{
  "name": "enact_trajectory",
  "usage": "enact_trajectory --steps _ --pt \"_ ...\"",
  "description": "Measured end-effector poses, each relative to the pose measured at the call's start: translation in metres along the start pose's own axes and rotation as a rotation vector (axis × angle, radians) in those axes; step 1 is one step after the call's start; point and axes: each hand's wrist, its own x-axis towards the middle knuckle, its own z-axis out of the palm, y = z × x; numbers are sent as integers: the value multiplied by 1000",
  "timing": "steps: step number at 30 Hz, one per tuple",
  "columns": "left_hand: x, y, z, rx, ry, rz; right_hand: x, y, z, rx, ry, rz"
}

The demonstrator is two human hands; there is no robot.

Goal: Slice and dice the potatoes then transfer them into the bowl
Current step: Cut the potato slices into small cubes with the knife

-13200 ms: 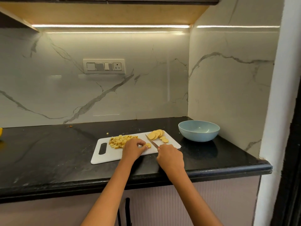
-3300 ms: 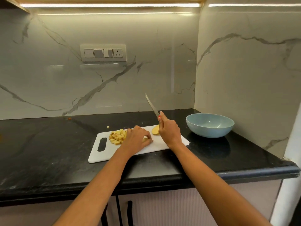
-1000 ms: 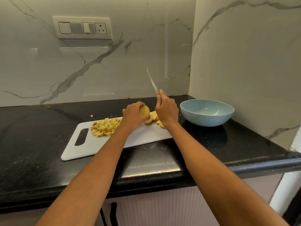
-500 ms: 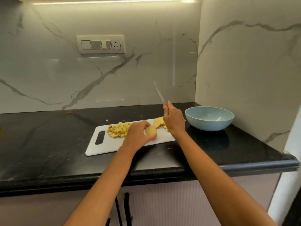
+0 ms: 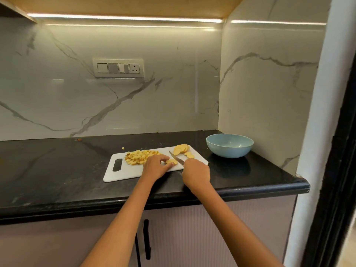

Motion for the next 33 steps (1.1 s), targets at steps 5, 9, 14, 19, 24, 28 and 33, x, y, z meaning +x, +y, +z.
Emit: enact_trajectory --steps 5,9,14,19,24,28,33 --pt "-1 -3 -1 -23 -23 -13 -11 -15 -4 -61 18 -38" --pt "-2 -2 -2 -23 -17 -8 -14 -17 -5 -72 32 -55" --pt "3 -7 0 -46 -24 -5 -14 -13 -4 -95 38 -97" --pt "3 -6 1 -40 2 3 -8 -10 -8 -69 -2 -137" --pt "1 -3 2 -25 31 -9 2 -10 -11 -35 -64 -158" --pt "4 -6 6 -16 59 17 -12 -5 -9 -133 -50 -229" --pt "3 -4 4 -9 59 -2 -6 -5 -10 -134 -29 -231"
